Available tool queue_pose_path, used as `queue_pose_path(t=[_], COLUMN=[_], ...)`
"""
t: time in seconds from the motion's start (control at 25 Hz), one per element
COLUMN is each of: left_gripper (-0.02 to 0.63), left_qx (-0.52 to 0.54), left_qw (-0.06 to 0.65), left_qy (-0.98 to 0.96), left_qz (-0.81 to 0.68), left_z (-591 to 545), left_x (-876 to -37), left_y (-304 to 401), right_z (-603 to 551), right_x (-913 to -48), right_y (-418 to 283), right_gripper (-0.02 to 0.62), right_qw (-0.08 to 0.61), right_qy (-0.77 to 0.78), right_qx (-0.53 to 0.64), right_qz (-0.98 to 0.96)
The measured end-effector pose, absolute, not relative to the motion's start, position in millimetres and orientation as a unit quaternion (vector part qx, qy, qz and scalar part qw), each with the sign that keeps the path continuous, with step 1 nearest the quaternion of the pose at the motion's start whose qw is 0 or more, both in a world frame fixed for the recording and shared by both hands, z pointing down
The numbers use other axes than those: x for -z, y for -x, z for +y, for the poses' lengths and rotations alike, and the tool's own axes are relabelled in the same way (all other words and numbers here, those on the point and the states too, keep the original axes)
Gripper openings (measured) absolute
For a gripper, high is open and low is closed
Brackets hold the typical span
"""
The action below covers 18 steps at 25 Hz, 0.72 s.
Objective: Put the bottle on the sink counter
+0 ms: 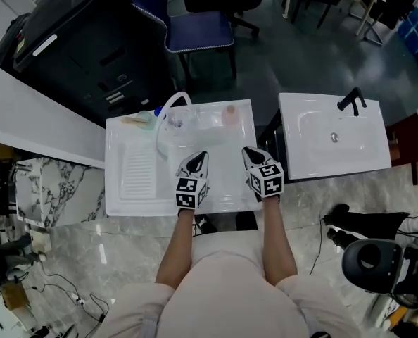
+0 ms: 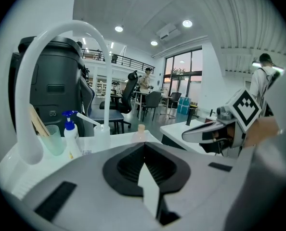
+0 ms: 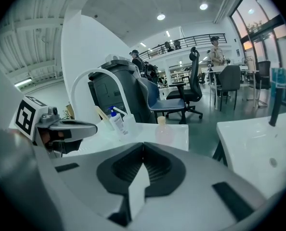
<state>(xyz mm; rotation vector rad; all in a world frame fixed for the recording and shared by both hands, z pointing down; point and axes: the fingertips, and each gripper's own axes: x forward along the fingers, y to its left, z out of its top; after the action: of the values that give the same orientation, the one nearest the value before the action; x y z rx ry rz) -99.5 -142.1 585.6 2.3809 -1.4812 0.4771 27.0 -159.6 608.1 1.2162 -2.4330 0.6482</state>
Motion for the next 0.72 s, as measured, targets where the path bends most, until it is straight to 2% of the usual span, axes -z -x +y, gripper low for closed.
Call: queue_pose_path(t=[0.72], left_gripper=[0.006], left_qx=[-0.167], left_qw=[0.139], left_qy=[-0.824], left_qz=[-0.523], left_z=[-145.2], left_x=[-579.1], left_y=[104.6], right_z=[-171.6], right_x=[-603.6], right_y=[-20.1], right_gripper=[0.005], right_qw=[0.150], right_qy=[-0.440], right_qx=[-0.234], right_qz=[-0.854])
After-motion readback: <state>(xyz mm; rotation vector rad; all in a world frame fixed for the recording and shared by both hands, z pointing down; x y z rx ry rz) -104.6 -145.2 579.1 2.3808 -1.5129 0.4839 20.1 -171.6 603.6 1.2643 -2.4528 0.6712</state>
